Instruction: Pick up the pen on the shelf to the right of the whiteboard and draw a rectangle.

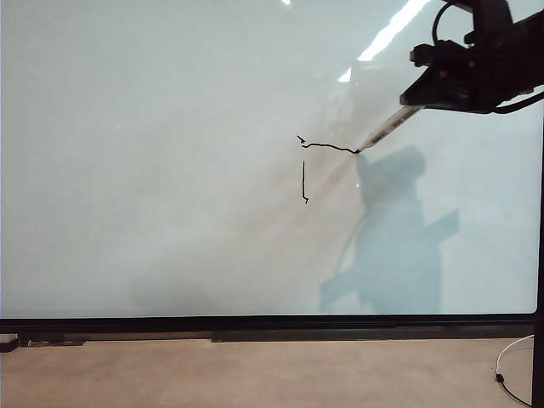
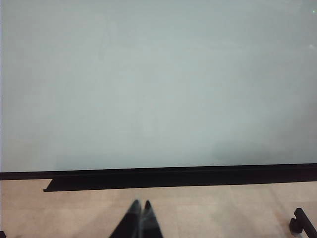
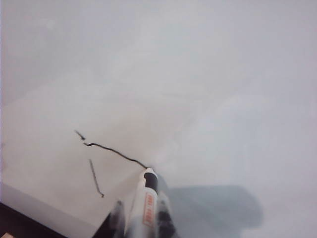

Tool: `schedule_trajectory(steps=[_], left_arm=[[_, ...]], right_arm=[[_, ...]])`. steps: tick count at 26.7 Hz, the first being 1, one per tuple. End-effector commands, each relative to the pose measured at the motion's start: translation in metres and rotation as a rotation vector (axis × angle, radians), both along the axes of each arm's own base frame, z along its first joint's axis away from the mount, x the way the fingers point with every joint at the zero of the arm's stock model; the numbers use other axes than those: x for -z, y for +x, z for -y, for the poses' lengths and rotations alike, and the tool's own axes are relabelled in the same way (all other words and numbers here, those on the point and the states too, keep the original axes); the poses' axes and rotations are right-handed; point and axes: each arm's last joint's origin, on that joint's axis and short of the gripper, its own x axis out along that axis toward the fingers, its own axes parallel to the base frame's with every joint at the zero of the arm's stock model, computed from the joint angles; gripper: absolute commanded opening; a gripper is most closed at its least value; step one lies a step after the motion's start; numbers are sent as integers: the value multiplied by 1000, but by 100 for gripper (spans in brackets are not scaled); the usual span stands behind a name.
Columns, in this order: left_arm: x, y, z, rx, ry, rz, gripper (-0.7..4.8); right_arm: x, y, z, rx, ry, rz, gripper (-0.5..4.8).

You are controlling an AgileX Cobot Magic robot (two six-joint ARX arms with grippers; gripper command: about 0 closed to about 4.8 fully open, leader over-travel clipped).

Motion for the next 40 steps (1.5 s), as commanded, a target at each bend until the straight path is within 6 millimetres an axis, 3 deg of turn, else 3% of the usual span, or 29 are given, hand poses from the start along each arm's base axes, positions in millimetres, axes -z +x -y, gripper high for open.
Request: schedule_trajectory(steps=[1,6,11,17,26,40], left_arm=[[-2,0,0,1,1,11,-4],[-2,0,0,0,1,11,-4],[-2,0,0,0,1,11,-4],[-2,0,0,0,1,11,-4],[-2,0,0,0,1,11,-4],[-1,0,0,0,1,10,-4]], right_arm=[[-5,0,2,24,-1,37,-5],[-1,-5,-1,-38,-8,-2,-5],[14,-34,-9,-82,-7,-33,-6],[27,-44,-22,-136,-5,-46,-6],[50,-19,-41,-138,76,-48,-6],[58,3,-49,-140,90,-34,-6]])
